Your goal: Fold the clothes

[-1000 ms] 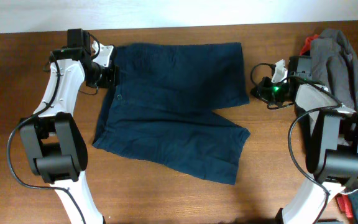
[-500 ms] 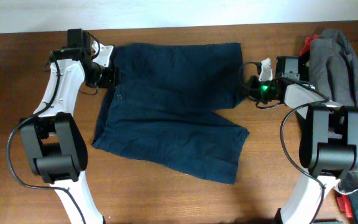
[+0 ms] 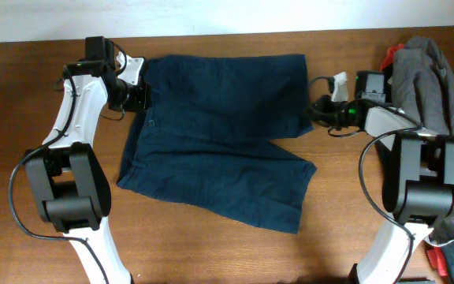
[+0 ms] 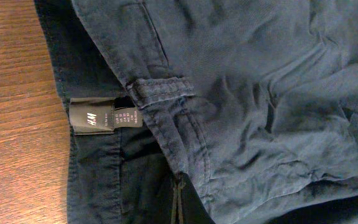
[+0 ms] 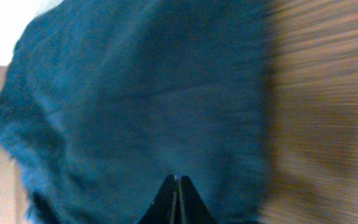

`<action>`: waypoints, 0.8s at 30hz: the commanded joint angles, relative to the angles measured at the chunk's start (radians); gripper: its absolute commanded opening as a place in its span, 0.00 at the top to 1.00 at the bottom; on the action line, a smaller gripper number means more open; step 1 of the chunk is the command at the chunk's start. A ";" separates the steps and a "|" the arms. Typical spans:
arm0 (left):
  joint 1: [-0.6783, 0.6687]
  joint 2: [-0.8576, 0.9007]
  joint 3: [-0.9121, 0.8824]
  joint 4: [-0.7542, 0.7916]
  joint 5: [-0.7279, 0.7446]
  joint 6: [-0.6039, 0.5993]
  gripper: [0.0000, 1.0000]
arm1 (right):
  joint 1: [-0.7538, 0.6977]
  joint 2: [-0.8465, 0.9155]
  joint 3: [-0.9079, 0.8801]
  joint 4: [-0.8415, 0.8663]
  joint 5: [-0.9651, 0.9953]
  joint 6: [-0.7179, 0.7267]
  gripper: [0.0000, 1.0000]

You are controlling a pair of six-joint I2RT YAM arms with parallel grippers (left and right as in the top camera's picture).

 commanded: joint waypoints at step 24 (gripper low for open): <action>0.005 -0.029 0.016 0.000 -0.006 0.002 0.99 | 0.101 0.000 0.011 -0.003 0.050 -0.199 0.96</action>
